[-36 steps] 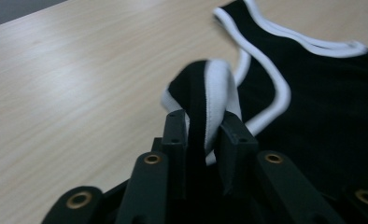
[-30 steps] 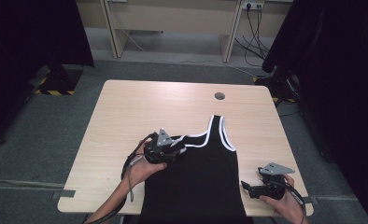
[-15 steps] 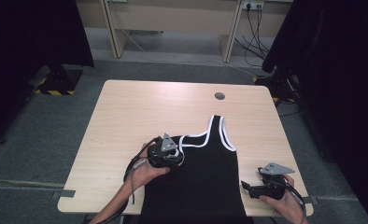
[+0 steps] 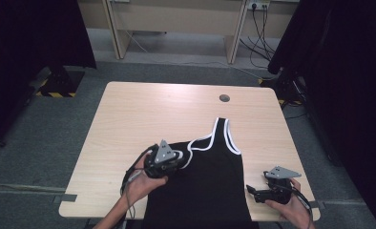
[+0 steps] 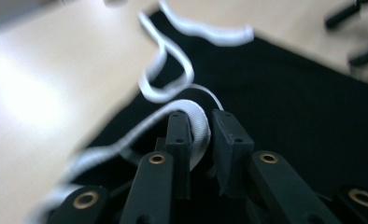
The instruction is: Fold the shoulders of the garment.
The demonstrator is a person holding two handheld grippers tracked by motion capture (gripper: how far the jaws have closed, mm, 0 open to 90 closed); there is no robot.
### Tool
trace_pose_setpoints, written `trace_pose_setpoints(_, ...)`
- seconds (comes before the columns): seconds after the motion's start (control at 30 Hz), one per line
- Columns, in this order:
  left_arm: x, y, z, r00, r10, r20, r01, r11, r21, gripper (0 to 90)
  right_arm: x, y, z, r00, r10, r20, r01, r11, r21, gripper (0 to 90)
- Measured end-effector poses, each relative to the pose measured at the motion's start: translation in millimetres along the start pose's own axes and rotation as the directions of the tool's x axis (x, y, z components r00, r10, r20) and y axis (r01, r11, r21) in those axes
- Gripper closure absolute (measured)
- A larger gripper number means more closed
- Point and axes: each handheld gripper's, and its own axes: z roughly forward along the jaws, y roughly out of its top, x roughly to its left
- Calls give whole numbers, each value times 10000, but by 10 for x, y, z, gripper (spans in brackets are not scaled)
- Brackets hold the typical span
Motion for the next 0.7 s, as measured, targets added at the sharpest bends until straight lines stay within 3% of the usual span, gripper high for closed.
trace_pose_setpoints(0.03, -34, -102, 40, 9999, 28, 101, -32, 9994, 350, 751, 0, 0, 0, 10000, -2, 0, 2, 10000, -1, 107)
trace_pose_setpoints(0.07, -34, -102, 40, 9999, 28, 101, -32, 9994, 350, 740, 0, 0, 0, 10000, -2, 0, 2, 10000, -1, 107)
trace_pose_setpoints(0.1, -77, -301, 119, 9998, 14, 186, -30, 9963, 865, 727, 0, 1, 1, 10000, 2, -4, -2, 10000, -7, 107)
trace_pose_setpoints(0.2, -74, -433, 159, 9999, -64, 84, 54, 9938, 1113, 695, 1, 1, 1, 10000, 13, -3, -13, 10000, -4, 107)
trace_pose_setpoints(0.3, -37, -489, 126, 9991, -421, 15, 418, 9952, 885, 635, -1, 5, 5, 10000, -5, -12, 5, 10000, -1, 106)
trace_pose_setpoints(0.37, -50, -488, 87, 9992, -381, -109, 389, 9962, 778, 491, -3, 8, 8, 10000, -38, -24, 38, 10000, 1, 106)
trace_pose_setpoints(0.4, -58, -486, 68, 9990, -421, -132, 429, 9963, 750, 491, -3, 8, 8, 10000, -38, -24, 38, 10000, 1, 106)
trace_pose_setpoints(0.47, -68, -489, 30, 9990, -391, -219, 405, 9971, 646, 342, -5, 10, 8, 10000, -45, -45, 45, 10000, 2, 106)
trace_pose_setpoints(0.5, -70, -494, 19, 9989, -393, -249, 407, 9976, 565, 342, -5, 10, 8, 10000, -45, -45, 45, 10000, 2, 106)
trace_pose_setpoints(0.57, -58, -505, 0, 9984, -464, -316, 480, 9975, 523, 233, -17, 19, 10, 9999, 78, -90, -78, 10000, -5, 120)
trace_pose_setpoints(0.7, 8, -560, -9, 9965, -766, -336, 781, 9959, 460, 170, -40, 66, 9, 9996, 210, -164, -210, 9998, 7, 138)
